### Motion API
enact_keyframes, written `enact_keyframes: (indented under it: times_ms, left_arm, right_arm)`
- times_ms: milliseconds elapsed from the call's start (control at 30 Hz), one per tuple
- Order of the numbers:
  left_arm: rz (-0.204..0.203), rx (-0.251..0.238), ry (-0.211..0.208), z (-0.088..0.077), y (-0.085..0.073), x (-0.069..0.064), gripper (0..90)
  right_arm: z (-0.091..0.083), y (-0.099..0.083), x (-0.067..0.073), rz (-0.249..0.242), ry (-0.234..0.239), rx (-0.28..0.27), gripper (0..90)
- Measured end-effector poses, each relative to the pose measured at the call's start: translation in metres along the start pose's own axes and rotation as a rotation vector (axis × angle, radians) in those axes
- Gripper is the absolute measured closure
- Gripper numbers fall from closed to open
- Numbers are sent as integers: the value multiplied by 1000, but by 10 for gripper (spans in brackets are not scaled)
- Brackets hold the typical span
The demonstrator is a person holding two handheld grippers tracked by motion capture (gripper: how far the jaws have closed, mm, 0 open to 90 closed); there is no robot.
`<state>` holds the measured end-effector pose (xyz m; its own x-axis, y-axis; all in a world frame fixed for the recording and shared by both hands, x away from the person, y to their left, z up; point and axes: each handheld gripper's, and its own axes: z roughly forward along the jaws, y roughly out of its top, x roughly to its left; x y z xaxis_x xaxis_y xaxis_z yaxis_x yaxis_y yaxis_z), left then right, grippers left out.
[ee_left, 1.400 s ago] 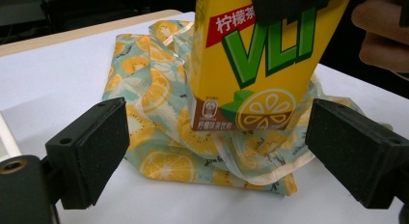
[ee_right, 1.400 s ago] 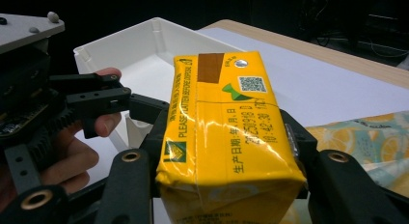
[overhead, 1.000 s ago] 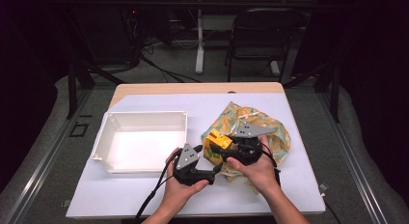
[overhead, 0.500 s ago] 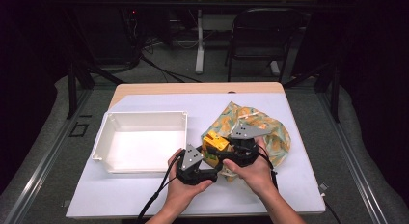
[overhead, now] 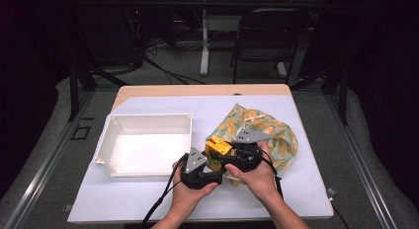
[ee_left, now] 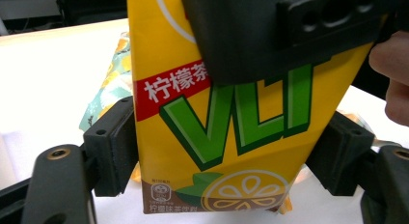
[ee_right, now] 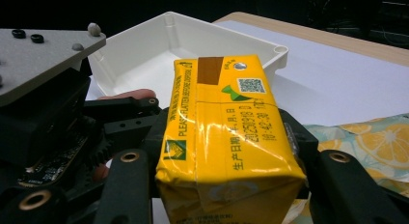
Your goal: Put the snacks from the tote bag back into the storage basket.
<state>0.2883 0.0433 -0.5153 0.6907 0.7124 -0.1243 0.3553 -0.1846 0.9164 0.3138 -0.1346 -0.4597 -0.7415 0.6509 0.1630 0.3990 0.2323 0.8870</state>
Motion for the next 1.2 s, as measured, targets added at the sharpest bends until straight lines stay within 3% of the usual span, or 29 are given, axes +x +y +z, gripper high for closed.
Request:
enact_keyframes:
  times_ms: [167, 367, 600, 867, 1033, 1200]
  left_arm:
    - [17, -4, 20, -2, -1, -3, 299]
    - [13, -10, 6, -4, -1, -1, 318]
    - [-19, -5, 17, -7, 1, 5, 320]
    - [-22, -24, 44, -15, 4, 13, 320]
    - [-37, -36, 61, -20, 6, 20, 320]
    - [-52, -51, 70, -26, 8, 27, 320]
  right_arm:
    - [1, -1, 1, -6, -15, -2, 493]
    - [1, 0, 3, -22, -8, -12, 473]
    - [-8, 2, -9, 9, 39, -63, 313]
    - [-21, 4, -16, 10, 78, -109, 210]
    - [-28, 5, -20, 18, 66, -142, 213]
    - [-33, 3, -26, 14, 47, -141, 208]
